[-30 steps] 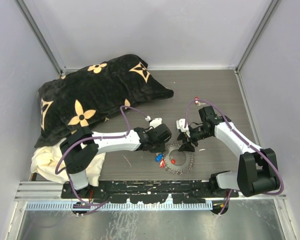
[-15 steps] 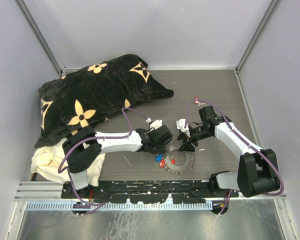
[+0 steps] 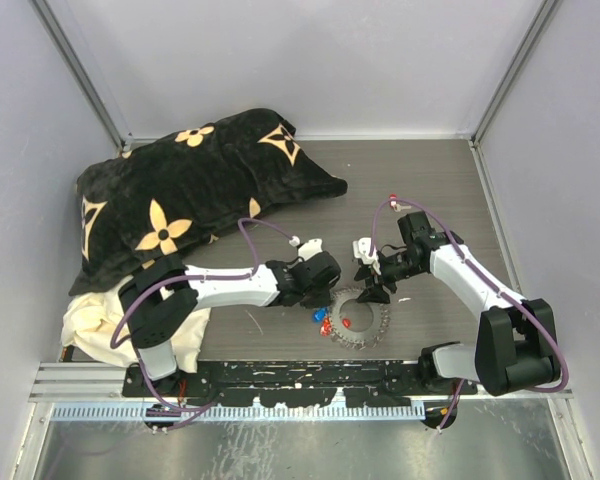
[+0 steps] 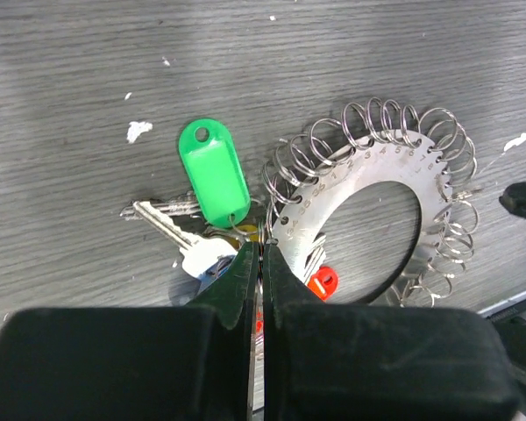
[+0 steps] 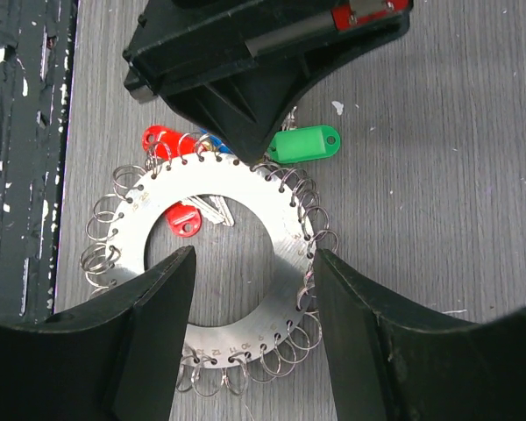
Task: Remove the keys from the keyring
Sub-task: Pick up the keyring from the center of the board.
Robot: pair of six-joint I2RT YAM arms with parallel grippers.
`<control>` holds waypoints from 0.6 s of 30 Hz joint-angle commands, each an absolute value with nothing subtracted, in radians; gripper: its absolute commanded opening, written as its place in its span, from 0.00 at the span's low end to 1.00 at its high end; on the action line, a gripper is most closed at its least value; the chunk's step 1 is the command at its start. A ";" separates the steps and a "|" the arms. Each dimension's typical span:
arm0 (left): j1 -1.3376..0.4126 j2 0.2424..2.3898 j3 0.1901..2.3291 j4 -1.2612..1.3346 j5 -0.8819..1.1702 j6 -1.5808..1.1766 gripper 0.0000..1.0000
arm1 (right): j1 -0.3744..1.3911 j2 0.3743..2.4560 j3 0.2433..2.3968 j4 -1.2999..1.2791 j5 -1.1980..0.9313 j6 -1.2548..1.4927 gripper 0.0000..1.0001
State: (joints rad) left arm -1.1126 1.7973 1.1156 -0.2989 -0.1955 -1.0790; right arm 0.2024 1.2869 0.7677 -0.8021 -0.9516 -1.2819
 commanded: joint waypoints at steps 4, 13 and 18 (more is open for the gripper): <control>-1.076 1.658 1.045 -0.114 -0.220 -1.088 0.00 | 0.200 1.251 0.813 -0.823 -1.039 -1.298 0.62; -1.062 1.573 1.022 0.040 -0.240 -0.906 0.00 | 0.195 1.225 0.818 -0.562 -1.010 -0.921 0.69; -1.056 1.521 0.966 0.121 -0.222 -0.779 0.00 | 0.160 1.202 0.837 -0.563 -1.045 -0.881 0.72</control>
State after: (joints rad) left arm -1.0634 1.5902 0.9951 -0.0208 -0.2104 -0.9203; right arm 0.1856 1.2507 0.7914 -0.6289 -1.0077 -0.9813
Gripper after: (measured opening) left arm 0.007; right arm 0.705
